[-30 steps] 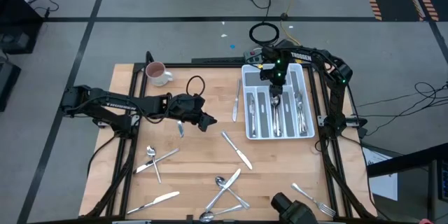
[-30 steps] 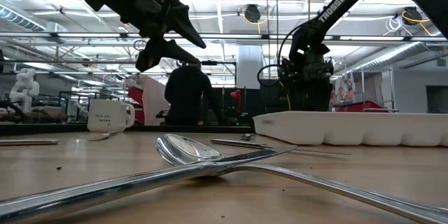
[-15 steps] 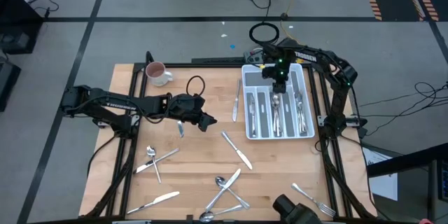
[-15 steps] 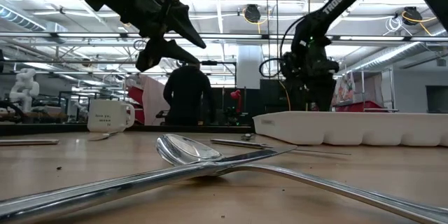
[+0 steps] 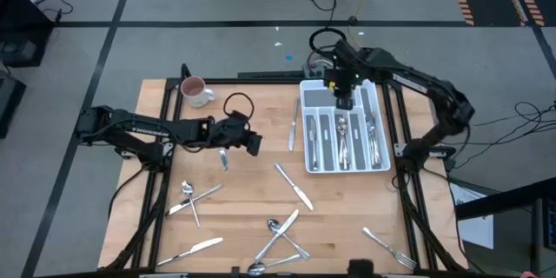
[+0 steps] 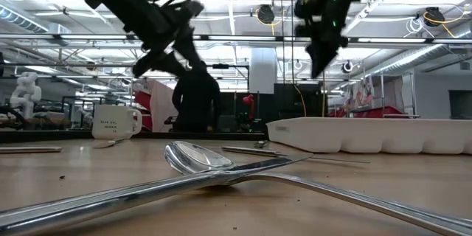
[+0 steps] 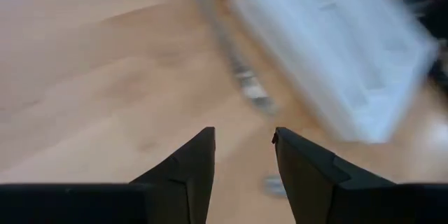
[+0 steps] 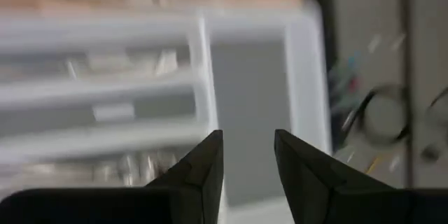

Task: Sort silverware
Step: Put the knife in the left section of the silverware tray

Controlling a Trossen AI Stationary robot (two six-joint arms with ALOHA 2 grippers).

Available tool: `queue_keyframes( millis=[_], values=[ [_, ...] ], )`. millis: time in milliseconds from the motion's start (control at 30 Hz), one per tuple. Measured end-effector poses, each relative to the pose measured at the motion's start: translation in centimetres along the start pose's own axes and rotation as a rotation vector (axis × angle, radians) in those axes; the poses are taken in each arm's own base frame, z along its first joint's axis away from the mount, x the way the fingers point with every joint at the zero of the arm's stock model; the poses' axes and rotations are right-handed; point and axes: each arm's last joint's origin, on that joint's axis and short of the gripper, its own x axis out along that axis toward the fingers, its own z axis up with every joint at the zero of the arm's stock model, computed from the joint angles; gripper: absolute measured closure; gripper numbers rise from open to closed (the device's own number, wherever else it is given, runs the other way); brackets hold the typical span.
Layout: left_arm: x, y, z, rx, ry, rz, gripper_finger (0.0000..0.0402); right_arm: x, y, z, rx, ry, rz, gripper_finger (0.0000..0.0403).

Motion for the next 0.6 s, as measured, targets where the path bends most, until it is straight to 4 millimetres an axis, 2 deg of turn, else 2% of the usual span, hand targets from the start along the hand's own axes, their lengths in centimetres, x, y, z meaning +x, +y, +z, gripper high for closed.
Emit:
queue_keyframes(
  millis=[67,167,233,300,433,500,600],
  values=[
    [0.0,0.7,-0.4,0.016,0.020,0.091,0.0246,-1.2,1.5,1.5,-0.002,-0.100,-0.030,0.0281],
    [-0.2,1.6,-1.2,-0.002,0.078,0.200,0.0246,-2.2,4.2,4.2,0.117,-0.254,-0.022,0.0281],
    [-0.4,2.2,-1.6,-0.025,0.117,0.255,0.0246,-2.3,6.6,6.0,0.143,-0.328,0.020,0.0281],
    [-0.5,2.5,-2.0,-0.027,0.146,0.291,0.0246,-1.9,9.9,7.8,0.064,-0.376,0.057,0.0282],
    [-0.8,2.7,-2.4,-0.011,0.179,0.325,0.0246,0.3,15.7,10.4,0.017,-0.375,-0.034,0.0282],
    [-0.8,2.8,-2.4,-0.022,0.187,0.339,0.0246,1.7,17.7,11.0,0.063,-0.350,-0.085,0.0282],
    [-0.9,3.0,-2.6,-0.020,0.203,0.358,0.0246,4.3,20.4,11.4,0.132,-0.293,-0.066,0.0282]
  ],
)
